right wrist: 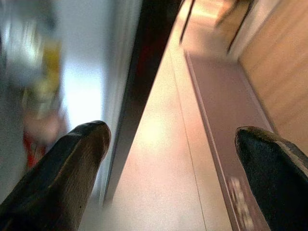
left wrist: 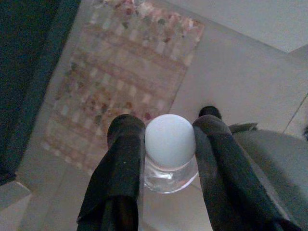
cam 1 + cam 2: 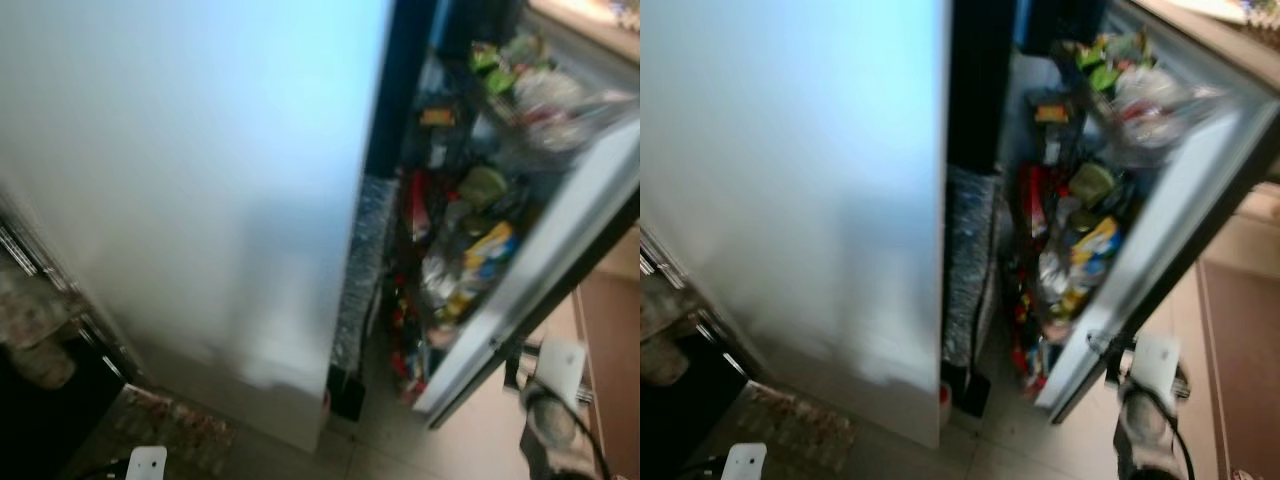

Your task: Restocking fridge

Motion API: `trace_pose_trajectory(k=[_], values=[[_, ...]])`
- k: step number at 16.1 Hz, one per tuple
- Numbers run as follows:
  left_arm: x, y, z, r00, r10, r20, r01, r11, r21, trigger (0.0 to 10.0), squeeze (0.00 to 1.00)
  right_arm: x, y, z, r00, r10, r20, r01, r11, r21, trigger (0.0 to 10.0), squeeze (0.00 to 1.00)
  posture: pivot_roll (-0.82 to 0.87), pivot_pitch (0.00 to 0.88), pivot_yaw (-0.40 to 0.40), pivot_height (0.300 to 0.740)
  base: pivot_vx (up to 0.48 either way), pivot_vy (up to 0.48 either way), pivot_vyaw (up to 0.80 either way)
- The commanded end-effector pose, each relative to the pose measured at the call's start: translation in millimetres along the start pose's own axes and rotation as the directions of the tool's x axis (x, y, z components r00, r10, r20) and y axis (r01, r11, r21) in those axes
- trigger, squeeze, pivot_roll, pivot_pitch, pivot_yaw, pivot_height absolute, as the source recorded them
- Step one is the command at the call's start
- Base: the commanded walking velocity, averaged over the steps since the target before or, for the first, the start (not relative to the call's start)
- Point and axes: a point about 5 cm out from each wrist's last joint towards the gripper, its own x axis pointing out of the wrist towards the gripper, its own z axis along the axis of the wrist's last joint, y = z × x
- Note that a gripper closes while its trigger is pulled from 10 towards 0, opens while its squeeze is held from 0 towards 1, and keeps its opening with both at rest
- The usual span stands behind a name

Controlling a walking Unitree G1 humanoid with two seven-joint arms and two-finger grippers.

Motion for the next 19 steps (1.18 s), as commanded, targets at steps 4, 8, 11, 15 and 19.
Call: trace_pose_trajectory(k=[4,8,11,15,19], values=[[-0.5,-0.2,-4,1.000,-0.016,-0.025,0.016,1.000,-0.006,10.0,0.00,-40.5,24.5,-91,0.857,0.283,-0.431,-0.374,0.917,-0.141,10.0,0.00,-0.04,0.000,-0.024,0.740,0.000,0.000,0.00],[-0.8,0.5,-5,1.000,-0.013,-0.024,0.012,0.999,-0.044,10.0,0.00,-56.9,23.0,-116,0.802,0.281,-0.527,-0.332,0.943,-0.003,10.0,0.00,-0.04,0.000,-0.016,0.740,0.000,0.000,0.00],[-0.6,0.3,-4,0.999,-0.027,-0.023,0.027,0.999,-0.021,10.0,0.00,-58.4,27.3,-117,0.805,0.284,-0.521,-0.307,0.951,0.044,10.0,0.00,-0.03,0.000,-0.017,0.740,0.000,0.000,0.00],[-0.5,0.5,-4,0.999,-0.029,-0.030,0.029,1.000,-0.001,10.0,0.00,-55.9,28.7,-113,0.796,0.307,-0.522,-0.347,0.938,0.023,10.0,0.00,-0.03,0.000,-0.023,0.740,0.000,-0.185,0.00],[-0.5,0.4,-5,0.999,-0.033,-0.033,0.033,0.999,-0.007,10.0,0.00,-52.3,29.5,-108,0.801,0.315,-0.509,-0.375,0.927,-0.018,10.0,0.00,-0.03,0.000,-0.021,0.740,0.000,-0.382,0.19]])
